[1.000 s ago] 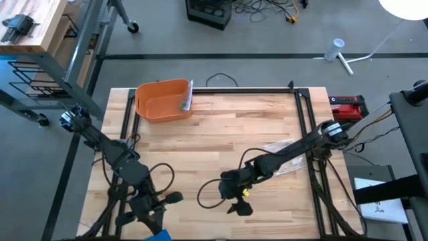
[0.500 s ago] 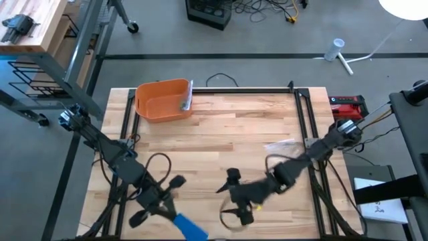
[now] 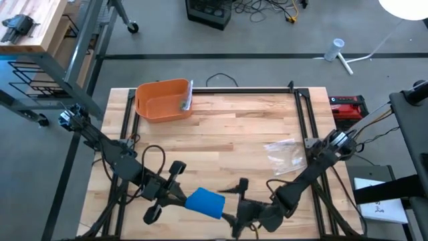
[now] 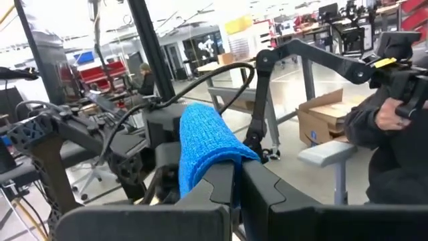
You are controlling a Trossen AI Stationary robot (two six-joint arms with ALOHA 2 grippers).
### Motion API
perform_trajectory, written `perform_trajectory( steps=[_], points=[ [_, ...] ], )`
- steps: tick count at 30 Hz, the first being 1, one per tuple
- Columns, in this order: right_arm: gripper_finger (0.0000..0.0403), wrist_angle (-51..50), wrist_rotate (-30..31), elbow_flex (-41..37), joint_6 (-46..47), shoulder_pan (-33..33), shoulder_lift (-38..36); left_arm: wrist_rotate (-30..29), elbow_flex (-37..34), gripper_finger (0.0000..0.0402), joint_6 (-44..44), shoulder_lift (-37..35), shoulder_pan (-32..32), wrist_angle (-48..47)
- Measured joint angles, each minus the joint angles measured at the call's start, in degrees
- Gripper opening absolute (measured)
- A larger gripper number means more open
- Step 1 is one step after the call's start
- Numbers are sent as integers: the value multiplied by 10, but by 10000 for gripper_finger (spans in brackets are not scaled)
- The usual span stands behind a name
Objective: Roll bandage
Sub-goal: Roll the blue bandage
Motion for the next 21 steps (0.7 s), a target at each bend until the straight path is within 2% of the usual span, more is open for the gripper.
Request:
perform_trajectory(
  steps=[3, 8, 14, 17, 21],
  points=[
    [312, -1, -5, 0, 20, -11, 4, 0, -1, 0, 0, 0, 0, 5],
    [297, -1, -52, 0, 30, -27, 12, 0, -2, 0, -4, 1, 0, 14],
    [265, 3, -55, 0, 11, -38, 14, 0, -2, 0, -36, 2, 0, 21],
    [231, 4, -55, 0, 10, -44, 14, 0, -2, 0, -49, 2, 0, 26],
    [157, -2, -55, 0, -10, -52, 14, 0, -2, 0, -49, 2, 0, 28]
  ],
)
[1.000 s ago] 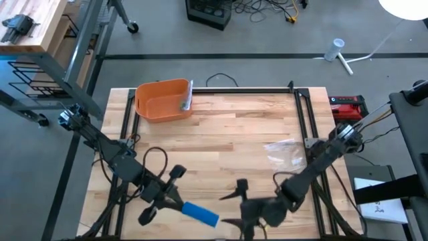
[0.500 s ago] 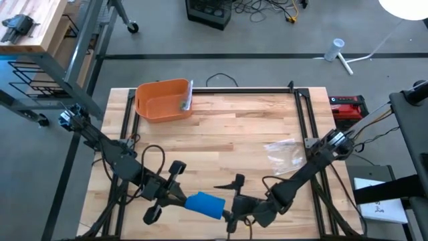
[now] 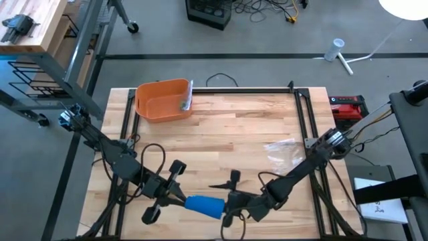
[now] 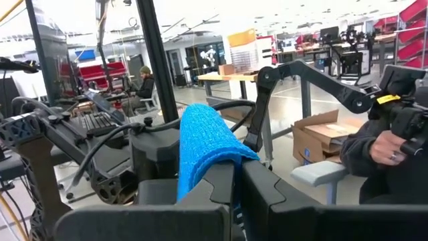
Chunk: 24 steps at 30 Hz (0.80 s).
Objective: Roll bandage
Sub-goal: Roll the blue bandage
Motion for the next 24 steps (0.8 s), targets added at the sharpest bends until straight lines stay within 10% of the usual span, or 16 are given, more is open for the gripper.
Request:
perform_trajectory(
  steps=[7, 24],
  points=[
    [12, -5, 0, 0, -25, -11, 0, 0, 0, 0, 1, 0, 0, 9],
    [1, -55, 19, 0, -40, -28, 0, 76, -2, 0, -34, 8, 0, 72]
  ],
)
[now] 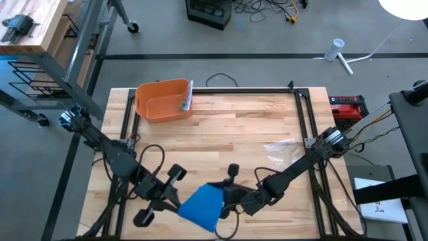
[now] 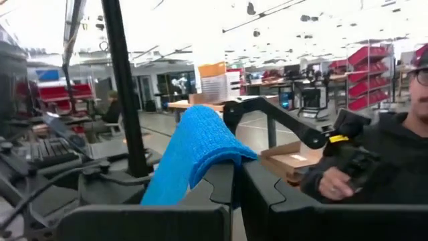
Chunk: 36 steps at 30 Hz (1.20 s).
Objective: Roll bandage
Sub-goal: Roll the blue bandage
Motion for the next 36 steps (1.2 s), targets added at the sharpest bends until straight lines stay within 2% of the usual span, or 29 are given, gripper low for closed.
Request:
perform_trajectory(
  steps=[3, 9, 14, 19, 24, 29, 33, 36],
  points=[
    [1, -23, 29, 0, -16, -1, 0, 0, 0, 0, -13, 3, -1, 3],
    [0, -67, 47, 0, -46, -12, 0, 0, 0, 0, -24, 7, -1, 17],
    [0, -74, 120, 0, -143, -17, -4, 0, 0, 0, -27, 7, -1, 17],
    [0, -73, 148, 0, -233, -17, -32, 4, 0, 0, -22, 7, -1, 18],
    [0, -74, 146, 0, -282, -22, -75, 74, 0, 0, 17, 7, -2, 19],
    [0, -87, 136, 0, -304, -36, -116, 78, 0, 0, 41, 6, -2, 41],
    [0, -158, 89, 0, -240, -51, -139, 70, 0, 0, 61, 5, -2, 77],
    [0, -228, 28, 0, -139, -64, -146, 13, 6, 0, 101, 0, -2, 90]
  ],
)
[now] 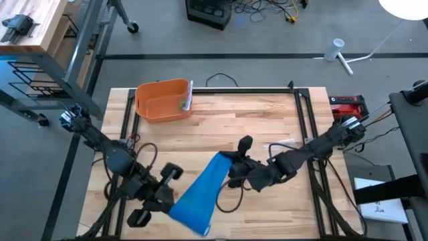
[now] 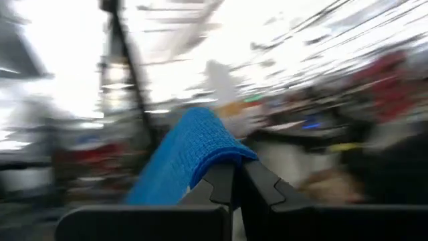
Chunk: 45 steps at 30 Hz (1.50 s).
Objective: Roll bandage
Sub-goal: Roll the blue bandage
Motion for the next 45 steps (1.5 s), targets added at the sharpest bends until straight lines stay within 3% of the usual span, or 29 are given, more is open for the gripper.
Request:
perform_trajectory(
  steps=[3, 7, 11, 19, 25, 35, 45],
  points=[
    [0, -53, -49, 0, 92, -4, 0, -111, 1, 0, 82, -12, 3, 3],
    [0, -72, -72, -6, 170, 3, 11, -237, 1, 0, 149, -37, 19, -19],
    [0, -71, -78, -8, 221, 22, 26, -252, 1, 0, 144, -63, 53, -64],
    [0, -60, -82, -8, 308, 84, 32, -252, 1, 0, 125, -118, 126, -203],
    [0, -41, -82, -5, 307, 117, 32, -252, 1, 0, 82, -140, 152, -271],
    [0, -41, -73, -8, 273, 83, 32, -125, 1, 0, -94, -136, 152, -164],
    [0, -37, -30, -2, 126, -14, 28, -7, 1, 0, -231, -130, 149, -138]
  ],
)
